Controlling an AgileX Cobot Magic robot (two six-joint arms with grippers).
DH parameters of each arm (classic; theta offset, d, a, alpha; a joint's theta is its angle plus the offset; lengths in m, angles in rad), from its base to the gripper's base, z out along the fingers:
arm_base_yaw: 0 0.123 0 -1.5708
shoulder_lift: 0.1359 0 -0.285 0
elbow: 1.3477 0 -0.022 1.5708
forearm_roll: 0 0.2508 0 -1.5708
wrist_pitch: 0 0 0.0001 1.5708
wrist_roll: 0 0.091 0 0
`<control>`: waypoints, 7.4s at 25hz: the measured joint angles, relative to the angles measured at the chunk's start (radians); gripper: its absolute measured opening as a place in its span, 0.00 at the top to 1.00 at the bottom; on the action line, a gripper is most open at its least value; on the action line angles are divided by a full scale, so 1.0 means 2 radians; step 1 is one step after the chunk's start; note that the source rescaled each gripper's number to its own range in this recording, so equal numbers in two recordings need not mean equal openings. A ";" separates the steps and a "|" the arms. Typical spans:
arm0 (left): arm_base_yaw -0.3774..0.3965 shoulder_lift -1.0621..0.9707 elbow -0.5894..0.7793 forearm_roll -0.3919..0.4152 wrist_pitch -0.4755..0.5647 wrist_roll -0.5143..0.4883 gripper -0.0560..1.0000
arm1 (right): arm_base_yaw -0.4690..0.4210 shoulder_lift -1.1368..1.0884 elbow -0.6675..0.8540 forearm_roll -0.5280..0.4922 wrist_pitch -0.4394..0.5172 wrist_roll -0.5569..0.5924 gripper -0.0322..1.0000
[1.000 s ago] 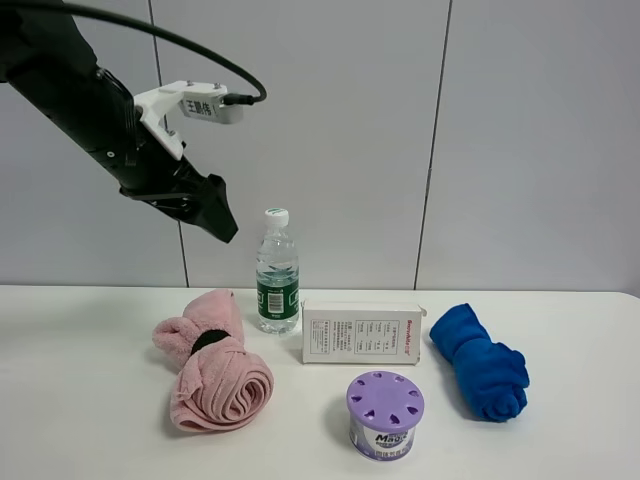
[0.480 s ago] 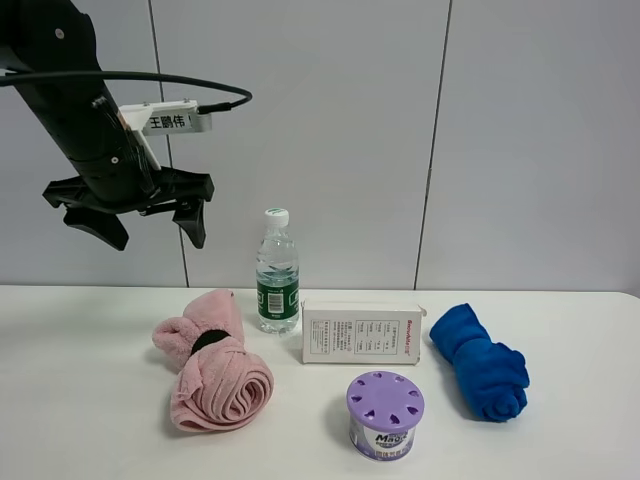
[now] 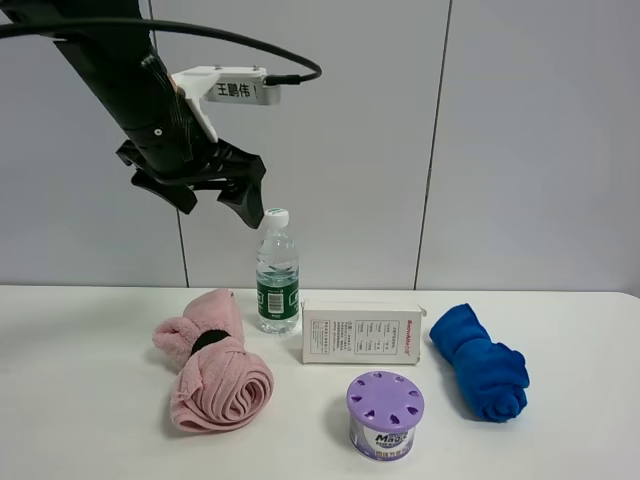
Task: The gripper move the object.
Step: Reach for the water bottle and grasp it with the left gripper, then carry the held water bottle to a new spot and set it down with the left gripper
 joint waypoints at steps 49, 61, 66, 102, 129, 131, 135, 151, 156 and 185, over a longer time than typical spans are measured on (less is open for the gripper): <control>0.045 0.076 0.186 0.323 -0.553 -0.306 0.01 | 0.000 0.000 0.000 0.000 0.000 0.000 0.00; 0.071 0.125 0.187 0.360 -0.619 -0.298 0.01 | 0.000 0.000 0.000 0.000 0.000 0.000 0.00; 0.071 0.132 0.187 0.322 -0.631 -0.260 0.01 | 0.000 0.000 0.000 0.000 0.000 0.000 0.00; 0.059 0.230 0.049 0.341 -0.587 -0.302 0.01 | 0.000 0.000 0.000 0.000 0.000 0.000 0.00; 0.051 0.262 0.023 0.349 -0.582 -0.277 0.14 | 0.000 0.000 0.000 0.000 0.000 0.000 0.00; 0.051 0.262 0.023 0.349 -0.582 -0.276 0.43 | 0.000 0.000 0.000 0.000 0.000 0.000 0.00; 0.051 0.262 0.023 0.349 -0.582 -0.265 0.93 | 0.000 0.000 0.000 0.000 0.000 0.000 0.00; 0.051 0.092 0.025 0.455 -0.473 -0.374 0.92 | 0.000 0.000 0.000 0.000 0.000 0.000 0.00; 0.038 0.019 0.025 0.537 -0.366 -0.491 0.92 | 0.000 0.000 0.000 0.000 0.000 0.000 0.00; 0.153 -0.191 0.326 0.360 -0.279 -0.484 0.92 | 0.000 0.000 0.000 0.000 0.000 0.000 0.00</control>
